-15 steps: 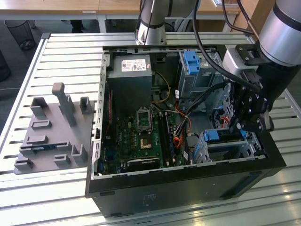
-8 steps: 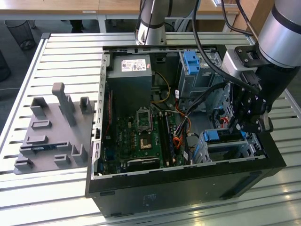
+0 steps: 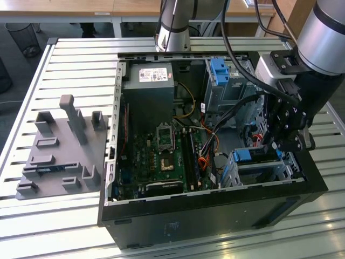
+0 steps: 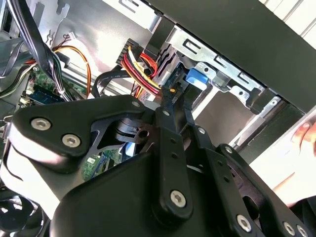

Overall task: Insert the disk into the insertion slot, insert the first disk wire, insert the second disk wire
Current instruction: 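Insert the first disk wire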

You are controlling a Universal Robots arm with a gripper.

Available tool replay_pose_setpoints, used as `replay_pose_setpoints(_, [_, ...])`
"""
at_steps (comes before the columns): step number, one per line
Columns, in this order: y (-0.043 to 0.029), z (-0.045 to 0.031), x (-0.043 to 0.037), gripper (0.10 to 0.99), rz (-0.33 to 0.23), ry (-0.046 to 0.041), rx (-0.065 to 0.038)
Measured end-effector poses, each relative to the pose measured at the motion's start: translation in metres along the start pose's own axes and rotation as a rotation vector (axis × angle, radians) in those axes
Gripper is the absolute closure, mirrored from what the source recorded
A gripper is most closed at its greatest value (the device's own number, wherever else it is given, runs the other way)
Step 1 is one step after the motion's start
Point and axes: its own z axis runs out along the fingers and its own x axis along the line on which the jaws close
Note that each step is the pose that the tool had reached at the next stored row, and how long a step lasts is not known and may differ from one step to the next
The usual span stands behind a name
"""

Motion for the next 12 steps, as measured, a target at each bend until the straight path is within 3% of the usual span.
replay_pose_setpoints(6, [-0.0001,-0.0061,0.0,0.863,0.0,0.0,0.0])
replay_pose_setpoints(8, [-0.0001,-0.0069,0.0,0.98,0.0,-0.0001,0.0])
replay_pose_setpoints(12, [-0.0002,-0.0096,0.0,0.98,0.0,0.0,0.0])
